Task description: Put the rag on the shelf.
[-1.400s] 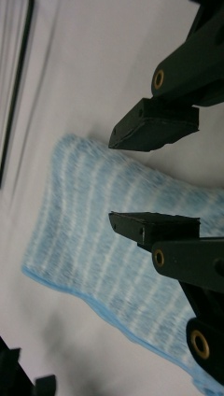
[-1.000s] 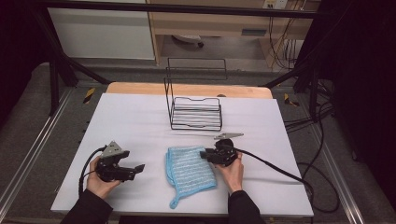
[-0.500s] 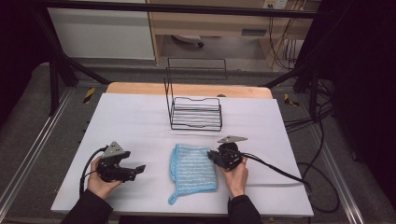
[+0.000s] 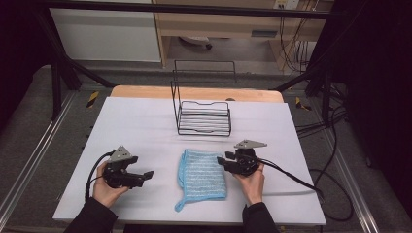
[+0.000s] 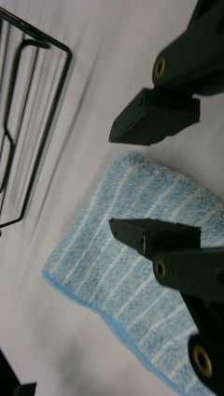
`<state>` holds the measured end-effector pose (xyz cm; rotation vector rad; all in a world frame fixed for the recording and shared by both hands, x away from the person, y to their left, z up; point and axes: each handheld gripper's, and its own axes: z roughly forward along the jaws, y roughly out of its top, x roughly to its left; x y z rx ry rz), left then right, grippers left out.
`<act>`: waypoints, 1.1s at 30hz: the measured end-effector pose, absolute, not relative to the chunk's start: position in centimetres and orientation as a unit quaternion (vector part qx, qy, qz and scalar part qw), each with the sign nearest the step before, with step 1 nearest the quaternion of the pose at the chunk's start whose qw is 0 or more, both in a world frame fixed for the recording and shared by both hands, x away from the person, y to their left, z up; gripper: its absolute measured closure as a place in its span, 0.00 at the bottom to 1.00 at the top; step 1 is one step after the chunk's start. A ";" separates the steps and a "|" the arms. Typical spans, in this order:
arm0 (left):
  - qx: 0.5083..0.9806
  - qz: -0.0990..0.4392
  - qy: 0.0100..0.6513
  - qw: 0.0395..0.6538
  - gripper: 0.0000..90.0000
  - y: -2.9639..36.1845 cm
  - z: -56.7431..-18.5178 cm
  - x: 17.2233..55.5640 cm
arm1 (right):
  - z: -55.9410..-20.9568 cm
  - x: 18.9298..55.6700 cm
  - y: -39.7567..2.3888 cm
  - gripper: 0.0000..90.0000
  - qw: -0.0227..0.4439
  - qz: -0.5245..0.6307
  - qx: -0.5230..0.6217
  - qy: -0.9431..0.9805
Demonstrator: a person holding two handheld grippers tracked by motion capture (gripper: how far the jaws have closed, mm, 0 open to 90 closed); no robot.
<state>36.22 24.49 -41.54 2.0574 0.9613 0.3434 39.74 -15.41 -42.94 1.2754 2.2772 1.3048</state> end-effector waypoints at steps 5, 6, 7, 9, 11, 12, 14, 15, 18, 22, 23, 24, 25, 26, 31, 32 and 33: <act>0.820 0.137 0.374 0.411 0.12 22.9 -40.6 36.7 | -41.6 40.1 -16.7 0.31 0.100 0.479 0.422 0.763; 0.822 0.136 0.372 0.410 0.11 22.6 -40.4 36.9 | -41.3 40.3 -17.2 0.22 0.099 0.485 0.422 0.760; 0.823 0.137 0.371 0.409 0.11 22.1 -40.3 37.0 | -41.3 40.3 -17.2 0.22 0.099 0.485 0.422 0.760; 0.825 0.137 0.368 0.405 0.11 21.2 -40.1 37.5 | -41.2 40.3 -17.8 0.17 0.099 0.487 0.419 0.760; 0.827 0.135 0.367 0.405 0.10 20.3 -40.0 38.0 | -41.2 40.3 -18.5 0.11 0.095 0.487 0.418 0.761; 0.824 0.131 0.369 0.408 0.10 19.9 -40.0 38.3 | -41.2 40.3 -18.5 0.11 0.095 0.487 0.418 0.761; 0.825 0.127 0.369 0.410 0.10 19.1 -39.9 38.8 | -41.3 40.2 -18.9 0.09 0.094 0.486 0.418 0.762; 0.825 0.127 0.369 0.409 0.10 18.6 -40.0 39.0 | -41.4 40.2 -19.1 0.08 0.097 0.486 0.414 0.764; 0.825 0.127 0.371 0.407 0.10 17.4 -40.0 39.7 | -41.6 39.9 -19.6 0.07 0.101 0.480 0.408 0.770; 0.817 0.125 0.386 0.409 0.13 16.0 -40.2 40.7 | -42.2 39.6 -20.1 0.05 0.102 0.476 0.406 0.773; 0.816 0.127 0.393 0.405 0.16 15.7 -40.3 41.1 | -42.5 39.6 -20.2 0.05 0.106 0.475 0.407 0.773; 0.813 0.124 0.400 0.404 0.16 15.4 -40.4 41.4 | -42.5 39.6 -20.2 0.05 0.106 0.475 0.407 0.773; 0.810 0.121 0.406 0.405 0.19 15.1 -40.6 41.7 | -42.6 39.5 -20.4 0.05 0.104 0.474 0.409 0.773; 0.809 0.119 0.411 0.404 0.19 14.8 -40.8 42.0 | -42.6 39.5 -20.4 0.05 0.104 0.474 0.409 0.773; 0.807 0.106 0.429 0.391 0.34 13.9 -41.9 42.9 | -42.6 39.4 -20.4 0.05 0.107 0.476 0.408 0.772; 0.809 0.104 0.431 0.385 0.37 13.8 -42.1 43.0 | -42.7 39.4 -20.4 0.05 0.109 0.476 0.407 0.772; 0.809 0.102 0.435 0.381 0.41 13.7 -42.3 43.1 | -42.7 39.3 -20.4 0.05 0.109 0.475 0.407 0.773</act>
